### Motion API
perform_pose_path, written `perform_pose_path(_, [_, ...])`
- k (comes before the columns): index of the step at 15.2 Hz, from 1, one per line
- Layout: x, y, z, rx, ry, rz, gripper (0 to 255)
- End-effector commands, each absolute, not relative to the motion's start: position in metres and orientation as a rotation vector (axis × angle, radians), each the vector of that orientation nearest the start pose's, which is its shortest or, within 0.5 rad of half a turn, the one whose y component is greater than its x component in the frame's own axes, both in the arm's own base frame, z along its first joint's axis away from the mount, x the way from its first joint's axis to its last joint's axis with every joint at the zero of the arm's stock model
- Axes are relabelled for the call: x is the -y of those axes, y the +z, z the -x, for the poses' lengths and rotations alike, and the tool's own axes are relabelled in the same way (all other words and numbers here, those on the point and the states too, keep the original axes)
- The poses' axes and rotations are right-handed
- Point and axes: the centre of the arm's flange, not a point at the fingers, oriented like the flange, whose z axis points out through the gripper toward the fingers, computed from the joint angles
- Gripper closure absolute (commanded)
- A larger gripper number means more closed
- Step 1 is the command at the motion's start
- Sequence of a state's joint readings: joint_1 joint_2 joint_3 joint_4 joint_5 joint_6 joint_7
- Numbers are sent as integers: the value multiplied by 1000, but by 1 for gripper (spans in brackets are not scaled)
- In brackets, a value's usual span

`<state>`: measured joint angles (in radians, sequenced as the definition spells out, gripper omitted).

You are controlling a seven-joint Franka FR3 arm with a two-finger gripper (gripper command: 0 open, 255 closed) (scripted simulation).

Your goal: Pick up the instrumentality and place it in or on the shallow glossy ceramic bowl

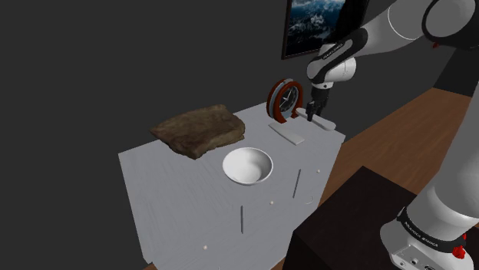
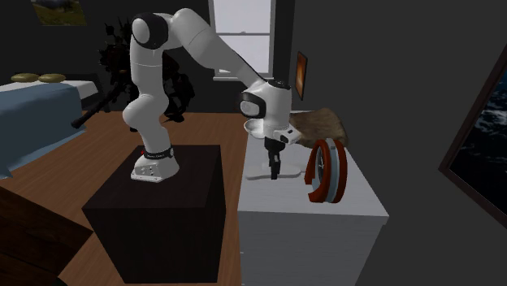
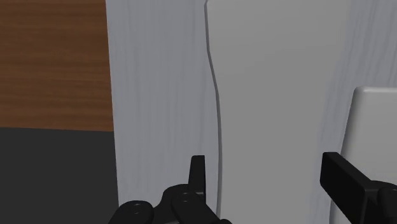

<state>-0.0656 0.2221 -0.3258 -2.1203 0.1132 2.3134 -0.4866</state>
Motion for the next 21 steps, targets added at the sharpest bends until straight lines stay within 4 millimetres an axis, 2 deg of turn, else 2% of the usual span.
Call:
perform_pose_path(1, [211, 324, -526, 39, 13, 3124, 255])
perform_pose_path(12, [211, 378, -526, 39, 13, 3124, 255])
perform_pose_path(21, [93, 381, -519, 39, 13, 3124, 255])
